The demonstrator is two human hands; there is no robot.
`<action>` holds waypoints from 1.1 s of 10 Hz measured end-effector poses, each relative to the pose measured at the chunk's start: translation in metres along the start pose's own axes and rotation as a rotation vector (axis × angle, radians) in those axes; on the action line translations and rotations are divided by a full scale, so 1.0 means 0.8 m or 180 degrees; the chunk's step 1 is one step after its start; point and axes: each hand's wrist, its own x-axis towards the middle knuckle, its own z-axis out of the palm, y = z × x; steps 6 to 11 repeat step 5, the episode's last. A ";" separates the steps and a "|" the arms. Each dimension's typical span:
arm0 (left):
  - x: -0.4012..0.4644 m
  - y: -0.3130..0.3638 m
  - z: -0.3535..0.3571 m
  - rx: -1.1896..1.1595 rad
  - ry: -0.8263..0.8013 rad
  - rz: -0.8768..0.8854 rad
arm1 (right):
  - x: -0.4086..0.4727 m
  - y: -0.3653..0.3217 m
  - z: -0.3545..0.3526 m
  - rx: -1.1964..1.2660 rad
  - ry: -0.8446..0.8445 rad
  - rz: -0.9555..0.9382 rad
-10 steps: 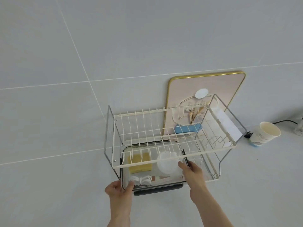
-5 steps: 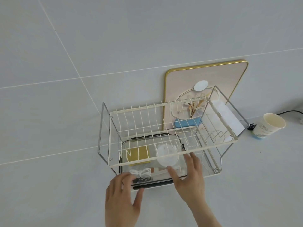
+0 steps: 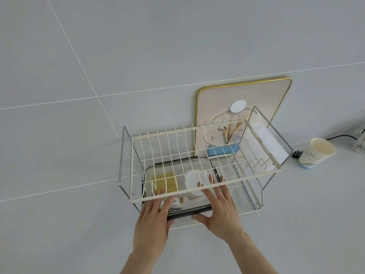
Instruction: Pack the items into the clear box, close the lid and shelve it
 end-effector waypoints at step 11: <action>-0.047 -0.041 -0.045 -0.0405 0.0185 0.0481 | -0.042 -0.048 -0.005 -0.0126 0.0353 -0.0011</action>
